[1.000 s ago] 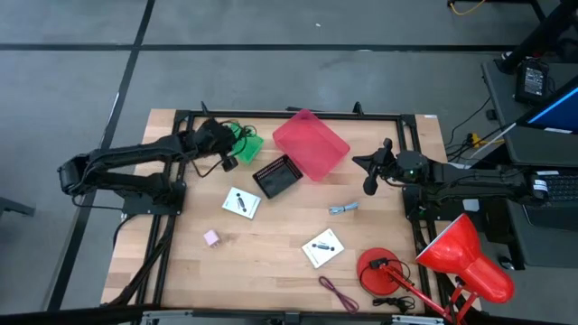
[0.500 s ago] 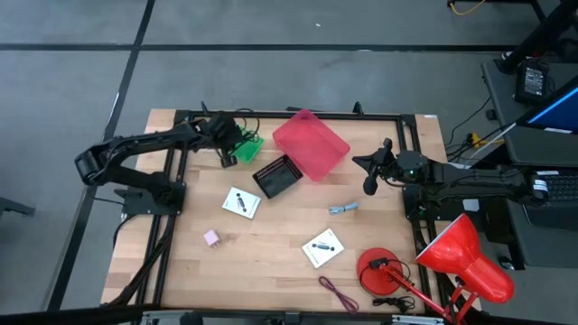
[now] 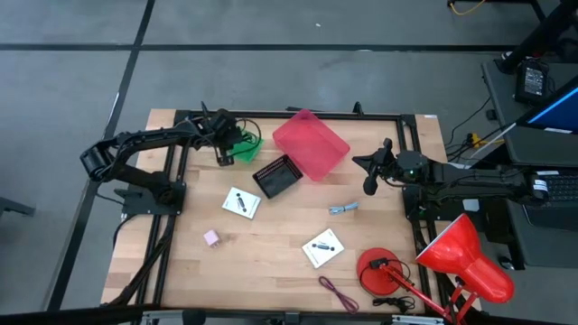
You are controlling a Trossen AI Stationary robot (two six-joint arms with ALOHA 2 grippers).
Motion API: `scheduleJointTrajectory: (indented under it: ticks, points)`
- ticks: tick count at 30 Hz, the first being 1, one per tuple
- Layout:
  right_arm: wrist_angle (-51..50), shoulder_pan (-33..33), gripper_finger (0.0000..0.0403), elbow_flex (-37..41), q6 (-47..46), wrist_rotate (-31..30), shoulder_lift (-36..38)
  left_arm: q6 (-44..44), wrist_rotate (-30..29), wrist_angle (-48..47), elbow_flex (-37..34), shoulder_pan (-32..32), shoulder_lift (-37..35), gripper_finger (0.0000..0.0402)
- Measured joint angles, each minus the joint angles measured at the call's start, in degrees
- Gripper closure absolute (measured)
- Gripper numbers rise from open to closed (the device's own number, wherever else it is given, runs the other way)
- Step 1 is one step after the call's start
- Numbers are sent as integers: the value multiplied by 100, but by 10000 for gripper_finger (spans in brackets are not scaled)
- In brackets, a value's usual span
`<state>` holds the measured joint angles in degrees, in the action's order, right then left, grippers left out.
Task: Pick and place items into bin
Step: Put the black charger cable into the green bin, then put the left white card reader box into the red bin
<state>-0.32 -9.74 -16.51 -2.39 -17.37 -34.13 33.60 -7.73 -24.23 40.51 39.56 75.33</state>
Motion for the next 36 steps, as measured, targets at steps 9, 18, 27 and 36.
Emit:
scheduleJointTrajectory:
  ticks: [9,18,27,36]
  points:
    - [0,0,402,0,9,0,0,892,-69,2,0,0,-2,391]
    - [0,0,402,0,7,0,0,1062,-82,2,0,0,-2,371]
    - [2,0,402,0,9,-1,0,1066,-375,69,0,0,-4,338]
    - [4,-2,402,0,11,-2,0,987,-356,431,0,-5,-4,316]
